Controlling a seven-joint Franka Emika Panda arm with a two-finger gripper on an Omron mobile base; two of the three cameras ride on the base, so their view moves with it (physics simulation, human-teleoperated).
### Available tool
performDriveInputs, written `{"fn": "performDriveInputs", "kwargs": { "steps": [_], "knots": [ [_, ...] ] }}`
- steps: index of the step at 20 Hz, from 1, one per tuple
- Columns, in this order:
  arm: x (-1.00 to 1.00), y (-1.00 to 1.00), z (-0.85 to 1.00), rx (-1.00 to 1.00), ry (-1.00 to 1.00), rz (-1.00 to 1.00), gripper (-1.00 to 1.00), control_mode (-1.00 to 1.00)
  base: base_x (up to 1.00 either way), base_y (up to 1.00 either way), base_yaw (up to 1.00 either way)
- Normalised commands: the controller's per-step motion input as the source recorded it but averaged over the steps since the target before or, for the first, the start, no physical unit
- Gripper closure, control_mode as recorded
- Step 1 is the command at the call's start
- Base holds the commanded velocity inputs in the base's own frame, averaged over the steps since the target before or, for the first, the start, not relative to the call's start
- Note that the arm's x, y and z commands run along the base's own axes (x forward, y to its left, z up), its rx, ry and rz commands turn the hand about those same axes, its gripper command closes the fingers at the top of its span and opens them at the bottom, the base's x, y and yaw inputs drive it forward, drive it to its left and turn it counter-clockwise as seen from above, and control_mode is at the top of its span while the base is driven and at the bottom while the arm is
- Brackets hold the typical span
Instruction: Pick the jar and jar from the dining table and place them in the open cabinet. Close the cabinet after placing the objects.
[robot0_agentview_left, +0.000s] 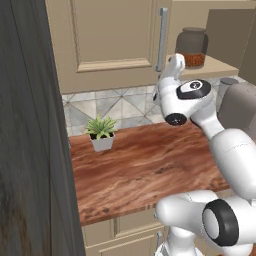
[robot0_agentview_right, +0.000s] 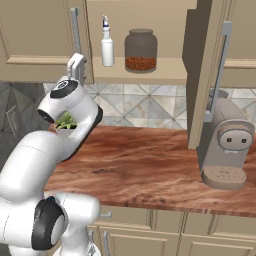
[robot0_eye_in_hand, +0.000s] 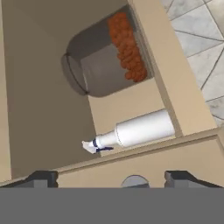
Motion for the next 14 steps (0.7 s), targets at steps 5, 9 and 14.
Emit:
{"fn": "performDriveInputs", "kwargs": {
  "steps": [5,9,14],
  "knots": [
    [-0.55,0.0,-0.03,-0.08,-0.13,-0.05,-1.0,-1.0,0.0,0.0,0.0],
    [-0.7,0.0,-0.12,-0.01,-0.1,-0.08,-1.0,-1.0,0.0,0.0,0.0],
    [-0.65,0.0,-0.02,0.02,-0.01,-0.18,-1.0,-1.0,0.0,0.0,0.0]
  ]
}}
